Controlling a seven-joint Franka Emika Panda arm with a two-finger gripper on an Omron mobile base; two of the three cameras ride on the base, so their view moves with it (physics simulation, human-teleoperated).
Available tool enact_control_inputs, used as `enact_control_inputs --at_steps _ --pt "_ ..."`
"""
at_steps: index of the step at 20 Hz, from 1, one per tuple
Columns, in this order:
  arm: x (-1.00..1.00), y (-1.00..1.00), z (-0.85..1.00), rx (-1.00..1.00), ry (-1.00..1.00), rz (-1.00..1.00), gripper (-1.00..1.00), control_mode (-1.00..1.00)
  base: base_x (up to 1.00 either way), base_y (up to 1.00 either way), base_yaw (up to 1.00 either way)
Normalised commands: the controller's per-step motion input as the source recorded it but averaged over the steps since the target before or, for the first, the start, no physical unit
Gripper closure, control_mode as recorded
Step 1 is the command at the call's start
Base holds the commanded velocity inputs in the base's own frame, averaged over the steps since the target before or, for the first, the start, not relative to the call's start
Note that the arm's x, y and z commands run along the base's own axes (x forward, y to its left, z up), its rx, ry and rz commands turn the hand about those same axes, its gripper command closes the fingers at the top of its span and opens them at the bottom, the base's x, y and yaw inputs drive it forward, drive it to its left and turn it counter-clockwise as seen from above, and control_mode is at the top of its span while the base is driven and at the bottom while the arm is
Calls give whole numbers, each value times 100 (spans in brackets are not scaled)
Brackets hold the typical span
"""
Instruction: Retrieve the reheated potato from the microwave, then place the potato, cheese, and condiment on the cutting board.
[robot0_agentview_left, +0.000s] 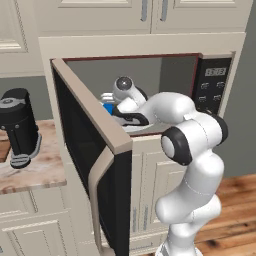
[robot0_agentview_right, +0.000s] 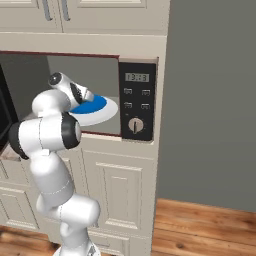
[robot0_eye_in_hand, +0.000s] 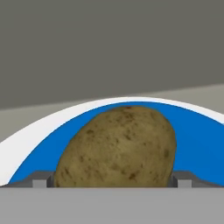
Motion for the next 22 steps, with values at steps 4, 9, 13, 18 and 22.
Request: enact_control_inputs --at_steps 4,9,13,18,22 --pt "-58 -1 3 0 -7 -3 100 -100 0 0 0" --pt "-93 -17 34 0 -14 -5 100 -100 0 0 0" --pt "-97 -21 62 1 -11 -1 100 -100 0 0 0" --pt "-100 -37 88 4 -6 0 100 -100 0 0 0" --pt "-100 -28 71 2 0 0 100 -100 0 0 0"
